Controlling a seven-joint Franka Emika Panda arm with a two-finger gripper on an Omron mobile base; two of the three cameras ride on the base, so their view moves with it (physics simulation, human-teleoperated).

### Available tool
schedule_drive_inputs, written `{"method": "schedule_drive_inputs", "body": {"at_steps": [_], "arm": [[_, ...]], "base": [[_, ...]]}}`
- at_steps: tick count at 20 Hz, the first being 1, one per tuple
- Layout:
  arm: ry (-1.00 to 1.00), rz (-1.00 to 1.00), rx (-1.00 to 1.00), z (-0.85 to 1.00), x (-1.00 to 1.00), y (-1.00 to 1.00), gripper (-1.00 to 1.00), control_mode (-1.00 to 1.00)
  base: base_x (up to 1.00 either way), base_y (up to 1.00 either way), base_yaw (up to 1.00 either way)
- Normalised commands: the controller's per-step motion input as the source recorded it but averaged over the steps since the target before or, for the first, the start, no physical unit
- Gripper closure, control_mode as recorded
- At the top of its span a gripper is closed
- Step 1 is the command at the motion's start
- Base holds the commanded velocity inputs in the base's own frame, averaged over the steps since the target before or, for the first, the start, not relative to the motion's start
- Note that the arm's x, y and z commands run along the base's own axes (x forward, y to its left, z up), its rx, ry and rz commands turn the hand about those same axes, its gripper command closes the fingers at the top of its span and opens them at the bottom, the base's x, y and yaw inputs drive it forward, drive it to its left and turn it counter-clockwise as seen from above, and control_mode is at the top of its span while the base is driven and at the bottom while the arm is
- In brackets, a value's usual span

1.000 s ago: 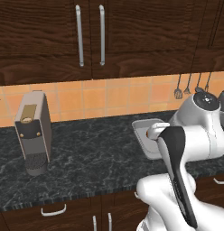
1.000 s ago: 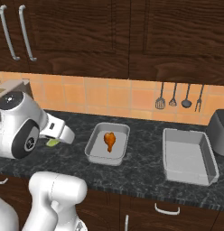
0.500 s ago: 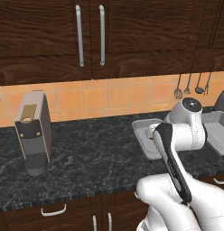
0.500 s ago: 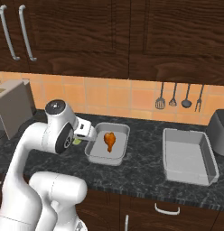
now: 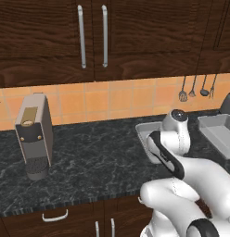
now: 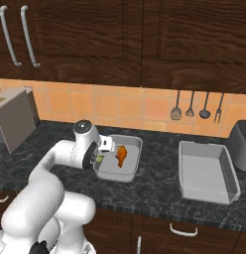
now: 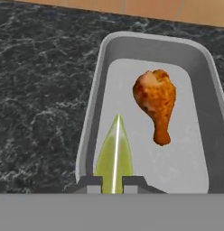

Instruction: Place one lemon wedge and one chicken drumstick in each tupperware on the nearby counter, to pack two identical lunches.

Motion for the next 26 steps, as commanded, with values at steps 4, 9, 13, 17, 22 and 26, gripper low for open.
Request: {"method": "schedule_drive_inputs", "body": {"at_steps": [4, 9, 13, 17, 22, 26], "arm": [[0.04, 0.12, -0.05, -0.29, 0.85, -0.07, 1.00, -1.00], [0.05, 0.11, -0.07, -0.46, 0.56, -0.10, 1.00, -1.00], [0.05, 0.07, -0.01, -0.21, 0.18, -0.16, 1.00, -1.00], [0.08, 0.02, 0.00, -0.02, 0.01, -0.02, -1.00, -1.00], [0.12, 0.00, 0.00, 0.00, 0.00, 0.00, -1.00, -1.00], [0.05, -0.02, 0.00, 0.06, -0.10, 0.09, -1.00, -1.00]], "base": [[0.00, 0.00, 0.00], [0.00, 0.00, 0.00], [0.00, 0.00, 0.00], [0.00, 0.00, 0.00], [0.00, 0.00, 0.00], [0.00, 0.00, 0.00]]}}
